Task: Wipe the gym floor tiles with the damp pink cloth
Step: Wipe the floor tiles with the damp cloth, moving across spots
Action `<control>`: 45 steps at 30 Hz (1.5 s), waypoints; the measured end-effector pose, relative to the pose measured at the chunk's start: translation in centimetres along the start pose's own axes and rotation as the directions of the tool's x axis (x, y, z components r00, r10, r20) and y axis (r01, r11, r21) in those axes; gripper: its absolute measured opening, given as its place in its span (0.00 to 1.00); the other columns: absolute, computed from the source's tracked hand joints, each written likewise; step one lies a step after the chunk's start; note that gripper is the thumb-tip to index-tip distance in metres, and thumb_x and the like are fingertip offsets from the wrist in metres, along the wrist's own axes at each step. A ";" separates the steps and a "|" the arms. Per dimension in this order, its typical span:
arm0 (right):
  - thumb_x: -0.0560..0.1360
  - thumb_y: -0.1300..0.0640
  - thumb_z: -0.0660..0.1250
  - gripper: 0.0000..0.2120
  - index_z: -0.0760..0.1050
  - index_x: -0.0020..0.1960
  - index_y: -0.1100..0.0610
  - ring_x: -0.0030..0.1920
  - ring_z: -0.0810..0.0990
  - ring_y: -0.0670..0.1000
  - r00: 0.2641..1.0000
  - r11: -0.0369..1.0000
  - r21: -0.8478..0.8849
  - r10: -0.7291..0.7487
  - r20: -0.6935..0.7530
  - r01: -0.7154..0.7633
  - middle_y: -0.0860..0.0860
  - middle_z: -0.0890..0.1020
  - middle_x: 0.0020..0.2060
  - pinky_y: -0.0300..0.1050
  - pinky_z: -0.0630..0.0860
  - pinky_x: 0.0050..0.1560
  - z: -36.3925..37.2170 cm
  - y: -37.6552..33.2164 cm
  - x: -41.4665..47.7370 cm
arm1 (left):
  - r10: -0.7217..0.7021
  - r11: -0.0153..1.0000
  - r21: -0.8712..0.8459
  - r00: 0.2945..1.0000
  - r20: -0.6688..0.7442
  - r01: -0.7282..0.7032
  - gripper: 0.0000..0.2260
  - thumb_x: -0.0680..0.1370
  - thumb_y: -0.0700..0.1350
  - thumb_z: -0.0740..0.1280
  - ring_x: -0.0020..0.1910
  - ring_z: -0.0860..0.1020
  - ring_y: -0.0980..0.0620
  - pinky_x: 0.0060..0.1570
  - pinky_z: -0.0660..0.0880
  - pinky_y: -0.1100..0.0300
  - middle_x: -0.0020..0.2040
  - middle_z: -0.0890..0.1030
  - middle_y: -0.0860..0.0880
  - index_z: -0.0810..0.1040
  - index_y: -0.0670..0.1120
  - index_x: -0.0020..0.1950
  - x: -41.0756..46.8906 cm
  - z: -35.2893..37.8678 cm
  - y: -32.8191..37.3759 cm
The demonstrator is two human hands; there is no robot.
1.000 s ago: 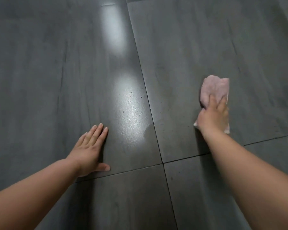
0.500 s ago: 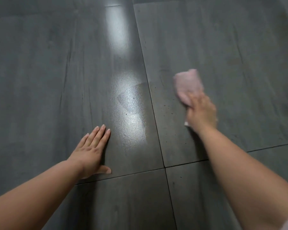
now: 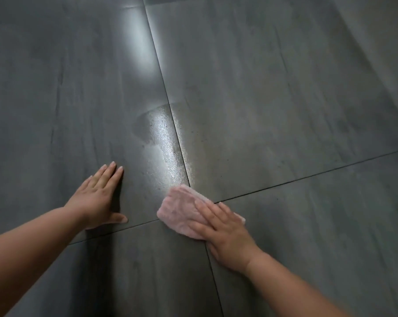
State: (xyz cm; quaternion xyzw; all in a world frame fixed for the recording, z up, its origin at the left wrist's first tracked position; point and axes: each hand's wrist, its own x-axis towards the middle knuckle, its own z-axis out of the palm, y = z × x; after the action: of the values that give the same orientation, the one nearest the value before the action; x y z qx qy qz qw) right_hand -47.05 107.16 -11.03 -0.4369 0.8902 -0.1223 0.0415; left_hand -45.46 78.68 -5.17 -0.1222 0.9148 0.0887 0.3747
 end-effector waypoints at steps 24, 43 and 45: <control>0.63 0.56 0.55 0.28 0.65 0.63 0.51 0.61 0.67 0.56 0.865 0.865 0.039 0.501 -0.011 -0.501 0.55 0.66 0.65 0.47 0.61 0.62 -1.8 3.2 -10.8 | 0.230 0.972 0.077 0.967 -0.106 -0.223 0.65 0.44 0.83 0.35 0.69 0.44 0.53 0.72 0.55 0.47 0.75 0.51 0.41 0.49 0.43 0.72 -1.3 2.8 3.9; 0.62 0.52 0.55 0.26 0.66 0.60 0.52 0.58 0.71 0.56 0.930 0.930 -0.024 0.367 0.026 -0.366 0.60 0.79 0.59 0.53 0.72 0.58 -2.9 6.0 -4.0 | 0.223 0.974 0.064 0.970 -0.099 -0.218 0.46 0.67 0.60 0.69 0.76 0.45 0.49 0.74 0.45 0.54 0.77 0.45 0.47 0.43 0.48 0.73 -1.6 1.7 4.4; 0.61 0.56 0.55 0.28 0.67 0.62 0.57 0.52 0.73 0.58 0.836 0.836 -0.011 0.547 -0.050 -0.548 0.64 0.78 0.59 0.49 0.76 0.47 -4.3 8.7 -4.5 | 0.190 0.981 0.072 0.975 -0.115 -0.183 0.47 0.67 0.60 0.69 0.76 0.43 0.50 0.74 0.45 0.53 0.77 0.44 0.48 0.42 0.48 0.73 -1.6 1.6 3.8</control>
State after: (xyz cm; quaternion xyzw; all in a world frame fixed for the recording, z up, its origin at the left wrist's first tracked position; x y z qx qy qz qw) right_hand -51.72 116.58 -9.27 -0.1620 0.9801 -0.1039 0.0493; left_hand -44.35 82.99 -4.90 -0.0296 0.9455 0.0881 0.3120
